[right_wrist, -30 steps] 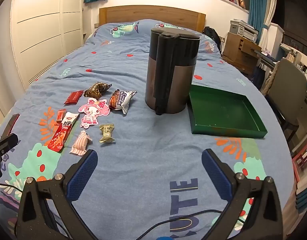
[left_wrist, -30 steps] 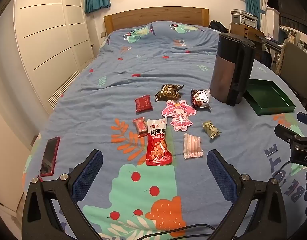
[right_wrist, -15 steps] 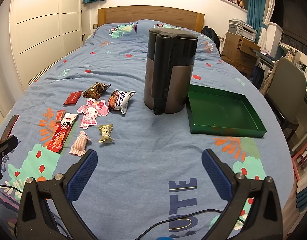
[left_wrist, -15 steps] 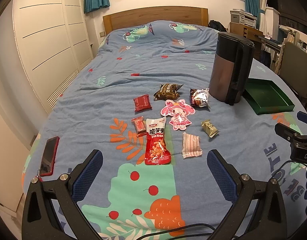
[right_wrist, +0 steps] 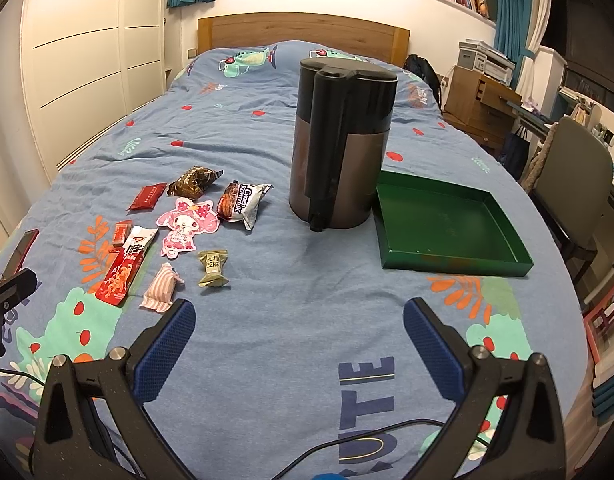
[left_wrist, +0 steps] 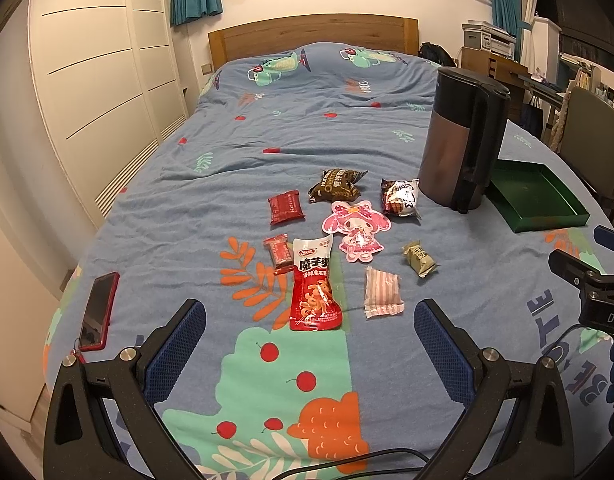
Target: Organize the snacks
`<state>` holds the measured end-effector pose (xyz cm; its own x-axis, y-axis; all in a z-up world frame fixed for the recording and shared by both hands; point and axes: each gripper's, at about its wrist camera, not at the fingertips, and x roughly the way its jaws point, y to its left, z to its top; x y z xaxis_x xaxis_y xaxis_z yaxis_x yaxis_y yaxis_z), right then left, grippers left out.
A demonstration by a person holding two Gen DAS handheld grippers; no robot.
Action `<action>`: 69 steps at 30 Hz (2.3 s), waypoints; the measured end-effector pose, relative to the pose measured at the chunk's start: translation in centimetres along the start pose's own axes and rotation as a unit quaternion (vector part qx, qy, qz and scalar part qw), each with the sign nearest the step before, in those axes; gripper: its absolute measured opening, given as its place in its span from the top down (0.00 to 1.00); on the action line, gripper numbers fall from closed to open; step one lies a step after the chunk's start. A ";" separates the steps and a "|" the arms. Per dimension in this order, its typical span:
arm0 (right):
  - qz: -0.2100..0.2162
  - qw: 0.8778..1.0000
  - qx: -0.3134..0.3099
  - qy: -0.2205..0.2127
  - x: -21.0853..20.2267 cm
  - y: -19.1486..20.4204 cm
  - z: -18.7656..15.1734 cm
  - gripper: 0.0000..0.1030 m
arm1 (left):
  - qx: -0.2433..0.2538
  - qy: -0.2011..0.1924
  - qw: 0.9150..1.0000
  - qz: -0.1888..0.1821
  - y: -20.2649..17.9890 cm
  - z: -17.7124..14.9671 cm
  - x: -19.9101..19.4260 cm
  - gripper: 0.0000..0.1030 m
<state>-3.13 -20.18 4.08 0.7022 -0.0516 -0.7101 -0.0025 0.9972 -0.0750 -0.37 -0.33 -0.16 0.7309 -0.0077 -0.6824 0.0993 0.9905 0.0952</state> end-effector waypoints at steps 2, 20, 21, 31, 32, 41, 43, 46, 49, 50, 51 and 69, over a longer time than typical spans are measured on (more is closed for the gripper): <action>-0.001 1.000 0.000 0.000 0.0 0.0 0.0 0.00 | 0.000 0.001 1.000 -0.001 0.0 0.0 0.0 0.01; -0.001 1.000 0.000 -0.001 -0.3 0.0 0.0 0.00 | 0.005 0.014 1.000 -0.001 -0.3 0.0 0.4 0.01; -0.001 1.000 0.000 -0.001 -0.2 0.1 -0.1 0.00 | 0.007 0.016 1.000 -0.002 -0.4 0.0 0.4 0.01; 0.004 1.000 -0.001 -0.003 -0.1 0.6 -0.1 0.00 | 0.009 0.024 1.000 -0.007 -0.5 0.0 0.7 0.01; 0.005 1.000 -0.002 -0.003 -0.1 0.6 0.0 0.00 | 0.010 0.025 1.000 -0.007 -0.5 0.0 0.7 0.01; 0.008 1.000 -0.003 -0.004 0.0 0.8 0.0 0.00 | 0.018 0.024 0.999 -0.014 -0.7 -0.1 0.9 0.01; 0.008 1.000 -0.003 -0.004 0.1 0.8 0.0 0.00 | 0.022 0.023 0.999 -0.016 -0.8 -0.1 0.9 0.01; 0.009 1.000 -0.003 -0.003 0.2 0.8 0.0 0.00 | 0.028 0.028 0.999 -0.016 -1.0 -0.1 1.1 0.01; 0.009 1.000 -0.002 -0.003 0.2 0.8 0.0 0.00 | 0.029 0.033 0.999 -0.018 -1.0 -0.2 1.4 0.01; 0.009 1.000 -0.003 -0.003 0.2 0.9 0.0 0.00 | 0.029 0.034 0.999 -0.018 -1.0 -0.2 1.4 0.01; 0.009 1.000 -0.002 -0.003 0.2 0.8 0.0 0.00 | 0.029 0.035 0.999 -0.019 -1.0 -0.2 1.5 0.01; 0.025 1.000 -0.003 0.011 1.6 1.3 -0.5 0.00 | 0.009 0.063 0.997 -0.040 0.7 -0.3 3.0 0.01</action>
<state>-2.42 -18.95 2.50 0.6851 -0.0027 -0.7285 -0.0421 0.9982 -0.0434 1.65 0.42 -2.35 0.6298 -0.0683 -0.7738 0.1675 0.9846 0.0495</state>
